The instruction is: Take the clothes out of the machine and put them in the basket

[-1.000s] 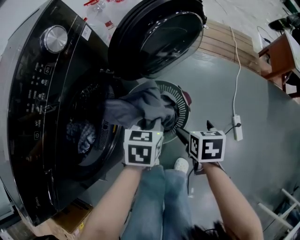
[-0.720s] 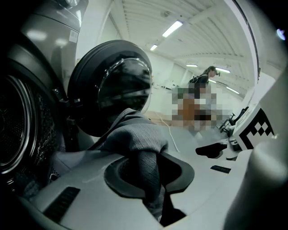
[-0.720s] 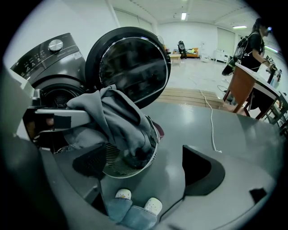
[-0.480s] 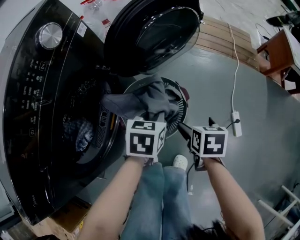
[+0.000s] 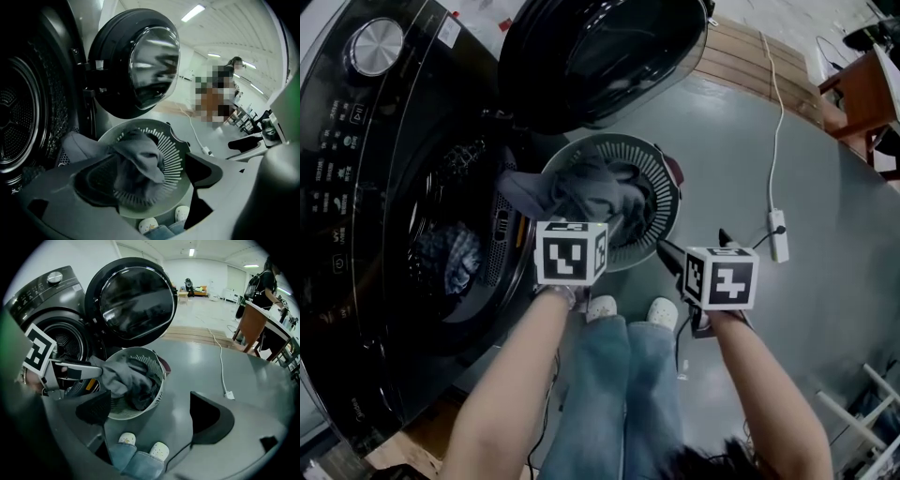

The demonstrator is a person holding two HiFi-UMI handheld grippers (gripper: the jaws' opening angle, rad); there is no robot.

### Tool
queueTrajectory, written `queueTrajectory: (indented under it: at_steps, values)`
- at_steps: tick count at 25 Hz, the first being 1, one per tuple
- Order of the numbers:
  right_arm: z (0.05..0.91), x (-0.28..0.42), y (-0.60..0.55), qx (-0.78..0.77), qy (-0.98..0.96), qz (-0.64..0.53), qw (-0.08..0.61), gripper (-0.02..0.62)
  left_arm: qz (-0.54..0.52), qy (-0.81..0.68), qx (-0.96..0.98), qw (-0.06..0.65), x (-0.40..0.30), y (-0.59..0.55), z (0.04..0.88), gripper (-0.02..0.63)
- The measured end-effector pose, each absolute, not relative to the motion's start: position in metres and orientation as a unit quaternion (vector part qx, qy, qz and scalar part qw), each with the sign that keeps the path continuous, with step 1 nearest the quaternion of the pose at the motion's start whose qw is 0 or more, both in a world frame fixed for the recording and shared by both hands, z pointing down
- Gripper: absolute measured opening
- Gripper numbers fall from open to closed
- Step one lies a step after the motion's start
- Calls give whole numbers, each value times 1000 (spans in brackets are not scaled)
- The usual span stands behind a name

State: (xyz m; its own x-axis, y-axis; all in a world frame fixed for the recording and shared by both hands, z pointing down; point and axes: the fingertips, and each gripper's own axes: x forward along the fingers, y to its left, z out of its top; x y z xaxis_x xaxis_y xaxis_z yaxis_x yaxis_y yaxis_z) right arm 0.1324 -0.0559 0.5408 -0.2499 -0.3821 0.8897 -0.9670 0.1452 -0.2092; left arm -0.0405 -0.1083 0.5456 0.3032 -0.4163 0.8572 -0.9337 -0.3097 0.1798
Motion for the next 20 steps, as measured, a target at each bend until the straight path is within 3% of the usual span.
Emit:
queueTrajectory:
  at_steps: [12, 20]
  values:
    - [558, 123, -55, 494, -668, 420, 364, 526, 421, -473, 707, 315, -90, -106, 574, 462]
    - [577, 105, -56, 484, -669, 427, 369, 526, 474, -533, 658, 243, -166, -109, 584, 469]
